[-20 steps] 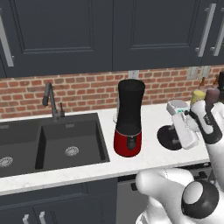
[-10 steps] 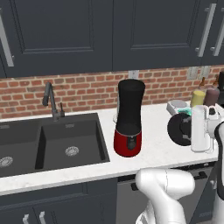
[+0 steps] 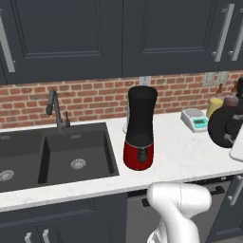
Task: Close the lid blender by securely placing the lid on top.
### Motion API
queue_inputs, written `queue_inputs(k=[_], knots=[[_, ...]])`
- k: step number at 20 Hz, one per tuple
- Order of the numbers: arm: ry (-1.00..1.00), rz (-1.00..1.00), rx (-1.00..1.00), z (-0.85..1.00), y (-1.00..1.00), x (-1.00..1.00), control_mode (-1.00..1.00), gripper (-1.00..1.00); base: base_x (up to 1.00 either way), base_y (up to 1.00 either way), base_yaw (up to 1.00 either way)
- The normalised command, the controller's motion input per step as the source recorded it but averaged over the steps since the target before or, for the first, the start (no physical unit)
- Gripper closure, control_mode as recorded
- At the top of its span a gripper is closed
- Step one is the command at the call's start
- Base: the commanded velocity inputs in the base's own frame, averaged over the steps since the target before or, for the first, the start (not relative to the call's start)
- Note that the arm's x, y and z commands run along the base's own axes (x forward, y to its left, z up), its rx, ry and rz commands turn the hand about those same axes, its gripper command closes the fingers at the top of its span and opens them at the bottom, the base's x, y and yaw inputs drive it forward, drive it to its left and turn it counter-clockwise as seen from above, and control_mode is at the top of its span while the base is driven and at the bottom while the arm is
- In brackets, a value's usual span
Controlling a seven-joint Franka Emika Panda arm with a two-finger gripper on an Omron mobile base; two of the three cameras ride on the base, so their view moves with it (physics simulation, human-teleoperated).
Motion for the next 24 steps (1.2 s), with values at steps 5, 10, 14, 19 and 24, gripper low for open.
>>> queue_inputs(k=[5,10,14,19,24], knots=[[-0.02,-0.04,0.21,1.00,-0.11,-0.29,-1.00,1.00,0.00,0.00,0.00],[0.31,0.00,0.22,1.00,0.24,0.21,-1.00,1.00,0.00,0.00,0.00],[0.64,0.00,0.20,0.84,0.53,0.61,-1.00,1.00,0.00,0.00,0.00],[0.81,0.01,0.12,0.26,0.33,0.81,-1.00,1.00,0.00,0.00,0.00],[0.44,0.04,0.01,-0.10,0.15,0.50,-1.00,1.00,0.00,0.00,0.00]])
